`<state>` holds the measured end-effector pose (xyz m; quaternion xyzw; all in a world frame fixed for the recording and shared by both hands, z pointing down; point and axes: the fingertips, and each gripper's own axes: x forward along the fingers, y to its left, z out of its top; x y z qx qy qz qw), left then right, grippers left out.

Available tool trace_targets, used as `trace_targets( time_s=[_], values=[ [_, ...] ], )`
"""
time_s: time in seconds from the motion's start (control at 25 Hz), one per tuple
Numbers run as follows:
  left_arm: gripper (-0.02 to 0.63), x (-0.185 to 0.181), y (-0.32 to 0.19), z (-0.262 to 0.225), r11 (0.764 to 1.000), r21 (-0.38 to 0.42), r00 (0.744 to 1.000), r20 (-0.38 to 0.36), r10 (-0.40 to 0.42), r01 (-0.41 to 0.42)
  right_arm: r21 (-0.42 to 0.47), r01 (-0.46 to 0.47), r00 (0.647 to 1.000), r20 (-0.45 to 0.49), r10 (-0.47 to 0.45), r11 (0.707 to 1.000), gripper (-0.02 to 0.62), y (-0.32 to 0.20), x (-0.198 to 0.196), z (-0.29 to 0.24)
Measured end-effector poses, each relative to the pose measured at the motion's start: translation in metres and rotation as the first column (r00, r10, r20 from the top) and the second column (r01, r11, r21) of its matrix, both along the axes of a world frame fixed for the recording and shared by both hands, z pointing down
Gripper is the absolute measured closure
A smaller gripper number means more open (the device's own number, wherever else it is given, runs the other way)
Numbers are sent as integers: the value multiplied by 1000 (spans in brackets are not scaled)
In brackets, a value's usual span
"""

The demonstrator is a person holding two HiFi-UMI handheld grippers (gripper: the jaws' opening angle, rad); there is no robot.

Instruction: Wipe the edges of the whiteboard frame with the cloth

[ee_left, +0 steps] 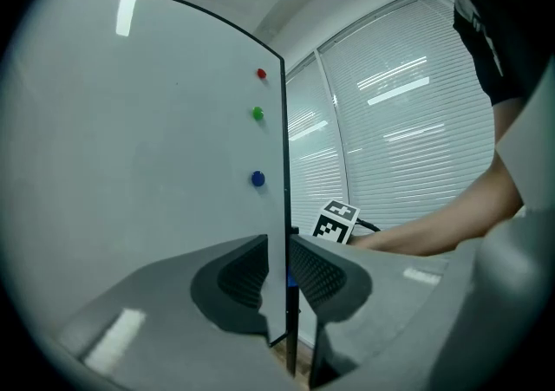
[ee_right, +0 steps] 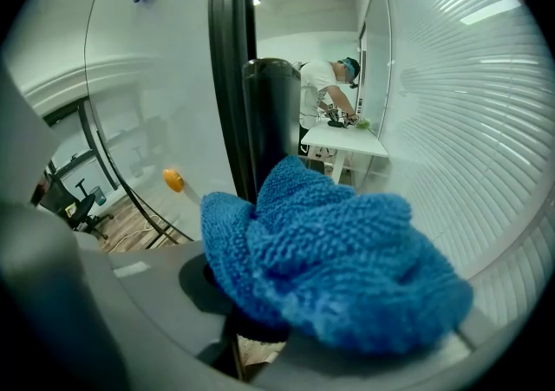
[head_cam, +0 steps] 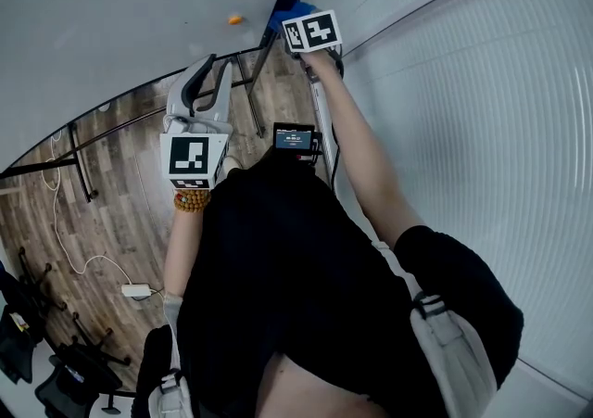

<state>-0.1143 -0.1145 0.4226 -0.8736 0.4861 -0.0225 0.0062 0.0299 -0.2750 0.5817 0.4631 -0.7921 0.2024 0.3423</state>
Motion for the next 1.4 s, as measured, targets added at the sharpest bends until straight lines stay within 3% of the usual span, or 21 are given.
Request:
trace_targets(
  time_s=[0.36,0.92,1.4],
  values=[
    [439,24,-19,18,996,-67,998,-33,56,-58,-28,-3,1000,22,4,1000,472,1,-12,8],
    [439,26,-34,38,992,-119,999,-36,35,-39,-91,51,999,17,-50,995,466,-3,-16,44],
    [439,34,-39,50,986,-168,1000,13,7,-5,-182,99,994,-18,-104,978,465,-10,-15,95]
  ],
)
